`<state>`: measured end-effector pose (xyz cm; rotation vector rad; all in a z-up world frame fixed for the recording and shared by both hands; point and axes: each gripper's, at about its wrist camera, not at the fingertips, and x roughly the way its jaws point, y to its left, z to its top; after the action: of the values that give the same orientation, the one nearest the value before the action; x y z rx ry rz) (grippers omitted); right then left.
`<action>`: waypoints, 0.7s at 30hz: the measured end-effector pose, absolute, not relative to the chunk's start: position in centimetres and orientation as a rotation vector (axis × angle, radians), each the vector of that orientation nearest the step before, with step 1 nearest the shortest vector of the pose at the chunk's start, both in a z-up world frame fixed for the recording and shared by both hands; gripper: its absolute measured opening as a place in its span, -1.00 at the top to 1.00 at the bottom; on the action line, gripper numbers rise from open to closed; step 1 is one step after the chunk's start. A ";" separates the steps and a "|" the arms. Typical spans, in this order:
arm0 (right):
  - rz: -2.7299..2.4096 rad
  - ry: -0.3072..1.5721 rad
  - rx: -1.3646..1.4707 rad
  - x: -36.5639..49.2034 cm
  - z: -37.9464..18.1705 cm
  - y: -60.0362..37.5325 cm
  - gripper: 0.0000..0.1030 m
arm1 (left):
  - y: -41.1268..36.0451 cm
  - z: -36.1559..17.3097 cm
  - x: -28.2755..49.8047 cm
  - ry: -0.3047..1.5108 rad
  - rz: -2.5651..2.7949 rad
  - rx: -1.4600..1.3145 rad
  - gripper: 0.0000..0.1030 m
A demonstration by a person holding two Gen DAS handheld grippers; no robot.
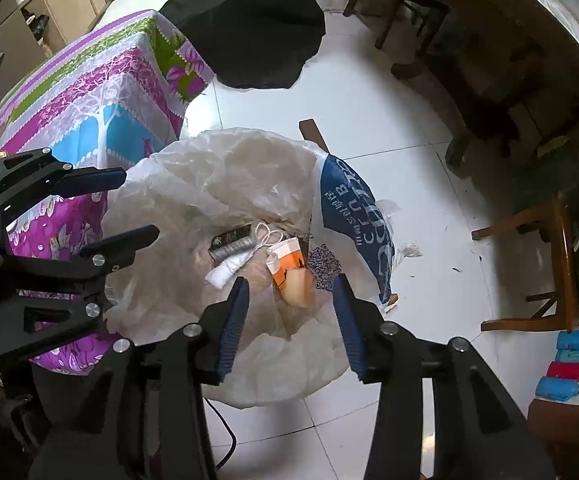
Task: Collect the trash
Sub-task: 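Open both tools to drop the tissue pack and sponge into the bag, then move both tools back to the table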
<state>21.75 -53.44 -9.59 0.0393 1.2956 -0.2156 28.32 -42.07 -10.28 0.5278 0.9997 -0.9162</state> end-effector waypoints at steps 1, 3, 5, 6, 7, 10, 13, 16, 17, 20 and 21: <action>-0.215 1.295 0.040 21.7 -9.6 -53.4 0.19 | -42.0 -10.3 28.3 1.001 -0.914 0.525 -0.03; -0.217 1.296 0.036 21.7 -9.6 -53.4 0.19 | -41.8 -10.3 28.3 0.996 -0.910 0.524 -0.03; -0.218 1.297 0.036 21.6 -9.7 -53.2 0.19 | -41.6 -10.3 28.2 0.990 -0.905 0.525 -0.03; -0.217 1.295 0.038 21.6 -9.7 -53.1 0.19 | -41.5 -10.2 28.1 0.989 -0.901 0.521 -0.03; -0.215 1.292 0.039 21.5 -9.7 -53.0 0.19 | -41.3 -10.1 28.0 0.987 -0.896 0.518 -0.03; -0.217 1.269 0.035 21.2 -9.4 -52.6 0.19 | -40.5 -9.7 27.7 0.961 -0.873 0.509 -0.03; -0.208 1.202 0.051 20.7 -8.9 -51.9 0.19 | -38.7 -9.2 27.2 0.910 -0.824 0.492 -0.03; -0.221 1.084 0.047 19.8 -8.3 -50.2 0.19 | -36.4 -9.0 26.9 0.880 -0.773 0.478 -0.03; -0.228 1.055 0.034 19.6 -8.1 -49.8 0.19 | -35.4 -9.1 26.8 0.868 -0.751 0.475 -0.03; -0.216 0.937 0.002 18.9 -8.0 -47.0 0.19 | -32.5 -9.1 26.4 0.840 -0.699 0.460 -0.03; -0.206 0.899 0.005 18.6 -8.0 -46.0 0.18 | -31.0 -9.0 26.2 0.828 -0.680 0.445 -0.03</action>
<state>18.58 -45.99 -8.02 0.0047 0.8990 -0.2058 26.20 -31.04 -8.98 0.4450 0.8284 -0.6803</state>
